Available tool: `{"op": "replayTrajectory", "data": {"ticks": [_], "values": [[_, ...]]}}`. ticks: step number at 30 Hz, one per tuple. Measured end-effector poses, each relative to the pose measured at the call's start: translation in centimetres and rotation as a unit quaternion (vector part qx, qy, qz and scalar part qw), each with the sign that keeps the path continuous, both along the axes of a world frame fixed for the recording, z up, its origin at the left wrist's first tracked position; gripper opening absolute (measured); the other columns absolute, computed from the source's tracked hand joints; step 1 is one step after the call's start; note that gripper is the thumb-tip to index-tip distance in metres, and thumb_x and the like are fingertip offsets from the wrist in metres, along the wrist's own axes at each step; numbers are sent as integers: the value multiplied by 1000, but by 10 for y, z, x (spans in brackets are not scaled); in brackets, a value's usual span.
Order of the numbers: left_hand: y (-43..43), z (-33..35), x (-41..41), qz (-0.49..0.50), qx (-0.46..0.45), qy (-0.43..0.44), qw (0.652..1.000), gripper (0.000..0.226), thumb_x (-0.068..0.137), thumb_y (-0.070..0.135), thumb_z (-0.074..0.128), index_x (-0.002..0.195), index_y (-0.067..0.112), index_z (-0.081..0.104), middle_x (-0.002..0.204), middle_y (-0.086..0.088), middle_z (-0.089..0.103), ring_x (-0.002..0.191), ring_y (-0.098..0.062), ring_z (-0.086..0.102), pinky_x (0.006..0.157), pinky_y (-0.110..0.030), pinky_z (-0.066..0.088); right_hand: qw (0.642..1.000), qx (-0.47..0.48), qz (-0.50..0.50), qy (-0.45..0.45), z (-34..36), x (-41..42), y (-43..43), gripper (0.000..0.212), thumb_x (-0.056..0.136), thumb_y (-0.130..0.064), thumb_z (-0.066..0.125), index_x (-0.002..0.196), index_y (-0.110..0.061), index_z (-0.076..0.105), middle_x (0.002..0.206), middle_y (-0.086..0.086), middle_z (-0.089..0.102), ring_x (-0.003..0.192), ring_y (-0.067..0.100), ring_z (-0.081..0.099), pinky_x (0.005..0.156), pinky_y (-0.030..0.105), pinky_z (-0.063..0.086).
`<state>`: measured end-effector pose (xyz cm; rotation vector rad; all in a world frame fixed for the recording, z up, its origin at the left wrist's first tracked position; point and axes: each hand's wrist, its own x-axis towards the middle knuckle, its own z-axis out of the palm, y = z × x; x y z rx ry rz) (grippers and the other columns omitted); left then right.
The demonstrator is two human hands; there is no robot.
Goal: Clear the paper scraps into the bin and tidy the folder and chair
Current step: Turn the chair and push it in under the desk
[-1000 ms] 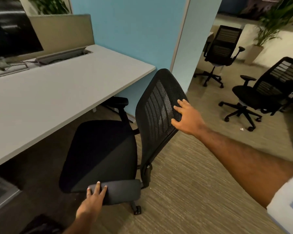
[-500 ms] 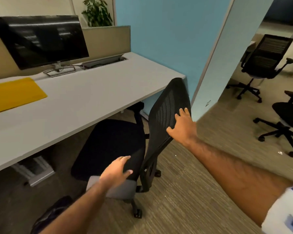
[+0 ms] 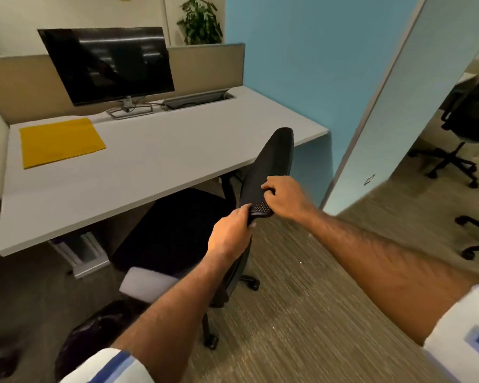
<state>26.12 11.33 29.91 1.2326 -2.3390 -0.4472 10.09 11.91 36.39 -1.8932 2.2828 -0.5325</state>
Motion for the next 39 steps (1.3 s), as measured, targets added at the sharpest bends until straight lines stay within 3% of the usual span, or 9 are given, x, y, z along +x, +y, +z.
{"op": "replayTrajectory", "data": {"ticks": [5, 10, 14, 17, 21, 24, 28, 32, 39], "values": [[-5, 1, 14, -14, 13, -20, 1000, 39, 96, 29, 51, 134, 24, 42, 122, 1, 63, 96, -19, 66, 83, -39, 57, 994, 8, 87, 60, 2, -23, -12, 39, 101, -37, 38, 127, -21, 62, 135, 9, 55, 131, 28, 42, 110, 51, 25], [2, 6, 54, -35, 38, -21, 998, 40, 95, 30, 54, 134, 31, 44, 125, 8, 63, 106, -12, 63, 94, -32, 51, 992, 21, 111, 63, -15, -32, -32, 53, 94, -59, 33, 126, -29, 61, 140, 3, 52, 135, 23, 36, 113, 60, 21], [5, 13, 96, -31, 71, -15, 997, 45, 93, 26, 60, 136, 29, 46, 124, 6, 63, 110, -6, 58, 101, -32, 47, 988, 30, 137, 60, -15, -27, -36, 52, 94, -61, 33, 124, -30, 62, 136, -3, 54, 136, 22, 35, 113, 63, 5], [5, 21, 122, -19, 141, -12, 990, 58, 86, 22, 70, 137, 32, 44, 125, 8, 62, 112, -7, 59, 103, -39, 48, 981, 46, 183, 52, -8, -24, -38, 57, 88, -69, 26, 109, -35, 67, 115, -11, 66, 120, 16, 51, 112, 62, 19], [12, 55, 128, -8, 237, -16, 971, 109, 57, 79, 70, 148, 36, 28, 143, 3, 49, 122, -15, 54, 107, -40, 45, 964, 41, 255, 62, -5, -19, -42, 66, 86, -73, 21, 107, -33, 69, 102, -14, 71, 95, 8, 63, 92, 42, 46], [10, 64, 104, 61, 177, -55, 981, 106, 62, 95, 42, 144, 28, 42, 141, 1, 54, 123, -18, 54, 105, -42, 45, 959, 64, 267, 67, 0, -20, -45, 79, 79, -84, 16, 110, -33, 68, 104, -12, 70, 98, 11, 63, 92, 41, 44], [7, 47, 86, 158, 40, -205, 965, 109, 58, 103, 16, 129, 30, 55, 119, 2, 63, 106, -24, 60, 94, -55, 46, 963, 106, 231, 93, 3, -42, -48, 83, 69, -92, 22, 118, -37, 61, 113, -9, 65, 114, 15, 55, 108, 68, 16], [-8, 46, 102, 152, -29, -206, 966, 94, 68, 97, 10, 96, 25, 64, 74, 7, 63, 68, -15, 59, 69, -41, 54, 966, 81, 223, 99, -1, -53, -51, 84, 67, -95, 22, 117, -40, 60, 106, -9, 64, 111, 17, 56, 106, 76, 10], [-47, 48, 118, 117, -46, -203, 971, 86, 74, 93, 11, 86, 24, 61, 67, 6, 61, 62, -13, 56, 60, -38, 51, 975, 71, 198, 66, 0, -46, -73, 82, 66, -96, 26, 117, -41, 60, 108, -11, 64, 115, 18, 54, 108, 74, 10]]}}
